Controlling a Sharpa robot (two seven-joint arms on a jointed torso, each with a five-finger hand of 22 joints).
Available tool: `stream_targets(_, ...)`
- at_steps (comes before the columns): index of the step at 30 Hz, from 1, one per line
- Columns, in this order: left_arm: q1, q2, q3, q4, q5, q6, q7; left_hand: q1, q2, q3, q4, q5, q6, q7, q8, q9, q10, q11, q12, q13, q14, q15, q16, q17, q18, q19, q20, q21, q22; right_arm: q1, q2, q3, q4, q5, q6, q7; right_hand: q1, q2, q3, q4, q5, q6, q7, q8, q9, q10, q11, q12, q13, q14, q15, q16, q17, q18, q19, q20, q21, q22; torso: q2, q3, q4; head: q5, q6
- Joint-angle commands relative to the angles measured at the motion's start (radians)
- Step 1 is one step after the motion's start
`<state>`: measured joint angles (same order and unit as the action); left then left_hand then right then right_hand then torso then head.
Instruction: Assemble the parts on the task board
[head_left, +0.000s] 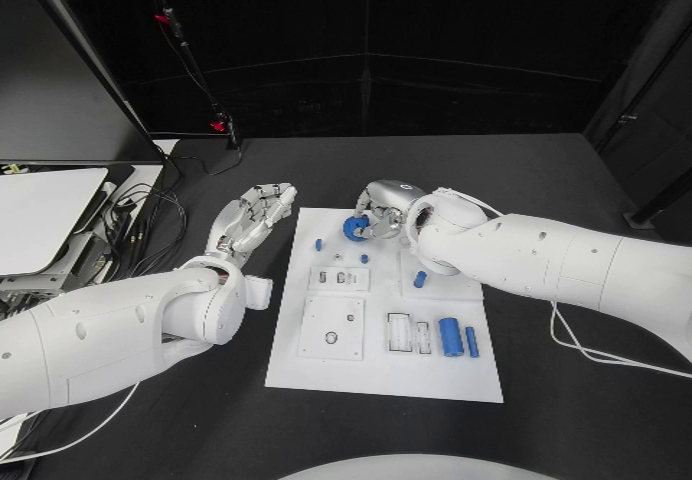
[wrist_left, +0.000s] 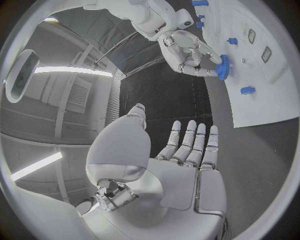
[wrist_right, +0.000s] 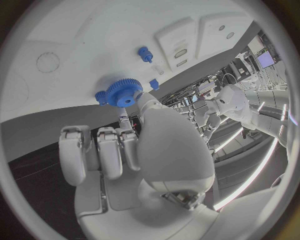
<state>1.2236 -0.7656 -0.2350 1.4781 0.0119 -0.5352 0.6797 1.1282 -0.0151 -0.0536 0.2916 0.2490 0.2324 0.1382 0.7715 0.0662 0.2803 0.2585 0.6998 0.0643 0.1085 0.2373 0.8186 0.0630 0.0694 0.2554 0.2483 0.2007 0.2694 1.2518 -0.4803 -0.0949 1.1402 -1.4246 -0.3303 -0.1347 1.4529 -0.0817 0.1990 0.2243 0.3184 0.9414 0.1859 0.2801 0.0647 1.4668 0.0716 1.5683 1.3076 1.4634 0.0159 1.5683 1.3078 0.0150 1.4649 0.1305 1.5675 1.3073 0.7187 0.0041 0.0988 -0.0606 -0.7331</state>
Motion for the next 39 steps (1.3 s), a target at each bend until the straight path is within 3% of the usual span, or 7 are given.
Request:
stream_targets(1, 0.001, 0.002, 0.001, 0.000, -0.006, 0.011, 0.325, -0.001, 0.009, 0.006, 0.002, 0.005, 0.007, 0.160, -0.004, -0.001, 0.000, 0.006, 0.004, 0.000, 0.000, 0.010, 0.005, 0.002, 0.009, 0.001, 0.007, 0.005, 0.001, 0.001, 0.006, 0.001, -0.003, -0.039, 0.038, -0.026, 0.005, -0.003, 0.001, -0.006, 0.004, 0.070, -0.050, -0.005, 0.002, 0.104, 0.002, 0.003, 0.263, 0.107, 0.002, 0.002, 0.263, -0.015, 0.106, -0.004, 0.003, 0.264, 0.000, 0.0003, -0.0002, -0.002, -0.001)
stream_targets(15, 0.001, 0.003, 0.000, 0.000, -0.006, 0.014, 0.324, -0.001, 0.010, 0.007, 0.002, 0.005, 0.007, 0.159, -0.004, -0.001, 0.000, 0.006, 0.004, 0.000, 0.000, 0.010, 0.005, 0.002, 0.009, 0.001, 0.007, 0.005, 0.001, -0.010, 0.015, 0.001, -0.019, -0.066, 0.068, -0.063, 0.002, -0.003, 0.001, -0.006, 0.000, 0.069, -0.047, -0.015, 0.001, 0.104, 0.005, 0.003, 0.263, 0.107, 0.003, 0.002, 0.263, -0.015, 0.106, -0.003, 0.003, 0.264, 0.000, -0.0006, 0.0007, -0.004, 0.001)
stream_targets(23, 0.001, 0.002, 0.000, 0.000, -0.006, 0.014, 0.323, 0.000, 0.012, 0.007, 0.002, 0.006, 0.007, 0.160, -0.004, -0.001, 0.000, 0.006, 0.004, 0.000, 0.000, 0.011, 0.005, 0.002, 0.009, 0.001, 0.007, 0.005, 0.001, -0.018, 0.018, 0.001, -0.025, -0.069, 0.082, -0.074, -0.003, -0.005, 0.001, -0.011, -0.010, 0.036, -0.041, -0.064, -0.001, 0.104, 0.012, 0.003, 0.263, 0.107, 0.008, 0.002, 0.263, -0.015, 0.106, 0.002, 0.003, 0.264, 0.000, -0.0002, -0.0007, -0.006, 0.003)
stream_targets(28, 0.001, 0.002, 0.000, 0.001, -0.006, 0.014, 0.322, 0.000, 0.012, 0.007, 0.002, 0.006, 0.007, 0.160, -0.004, -0.001, 0.000, 0.006, 0.004, 0.000, 0.000, 0.011, 0.005, 0.002, 0.009, 0.001, 0.007, 0.005, 0.001, -0.020, 0.020, 0.001, -0.028, -0.069, 0.083, -0.066, 0.000, -0.018, -0.003, -0.024, -0.026, -0.079, -0.094, -0.147, 0.001, 0.104, -0.036, 0.003, 0.263, 0.107, -0.019, 0.002, 0.263, -0.015, 0.106, -0.011, 0.003, 0.264, 0.000, 0.0000, -0.0003, -0.006, 0.004)
stream_targets(32, 0.001, 0.001, -0.001, 0.001, -0.006, 0.014, 0.322, 0.000, 0.012, 0.007, 0.002, 0.006, 0.007, 0.160, -0.004, -0.001, 0.000, 0.006, 0.004, 0.000, 0.000, 0.011, 0.005, 0.002, 0.009, 0.001, 0.007, 0.005, 0.001, -0.020, 0.018, 0.001, -0.027, -0.069, 0.077, -0.054, 0.004, -0.029, -0.019, -0.040, -0.052, -0.182, -0.143, -0.203, 0.002, 0.104, -0.078, 0.003, 0.263, 0.107, -0.056, 0.002, 0.263, -0.015, 0.106, -0.044, 0.003, 0.264, 0.001, 0.0003, -0.0004, -0.005, 0.005)
stream_targets(35, 0.001, 0.000, -0.001, 0.001, -0.006, 0.014, 0.322, 0.000, 0.012, 0.007, 0.002, 0.006, 0.007, 0.160, -0.004, -0.001, 0.000, 0.006, 0.004, 0.000, 0.000, 0.011, 0.005, 0.002, 0.009, 0.001, 0.007, 0.005, 0.001, -0.020, 0.015, 0.001, -0.021, -0.062, 0.071, -0.047, 0.003, -0.045, -0.035, -0.039, -0.092, -0.263, -0.169, -0.217, -0.003, 0.104, -0.090, 0.003, 0.263, 0.107, -0.067, 0.002, 0.263, -0.015, 0.106, -0.055, 0.003, 0.264, 0.001, 0.0005, 0.0000, -0.004, 0.004)
stream_targets(39, 0.001, -0.001, -0.001, 0.001, -0.006, 0.014, 0.321, 0.000, 0.012, 0.007, 0.002, 0.006, 0.007, 0.160, -0.004, -0.001, 0.000, 0.006, 0.004, 0.000, 0.000, 0.011, 0.005, 0.002, 0.009, 0.001, 0.007, 0.005, 0.001, -0.021, 0.004, 0.001, -0.007, -0.018, 0.029, -0.019, -0.002, -0.076, -0.066, -0.002, -0.128, -0.330, -0.181, -0.222, -0.007, 0.104, -0.098, 0.003, 0.263, 0.107, -0.075, 0.002, 0.263, -0.015, 0.106, -0.067, 0.003, 0.264, 0.001, 0.0009, -0.0002, -0.001, 0.003)
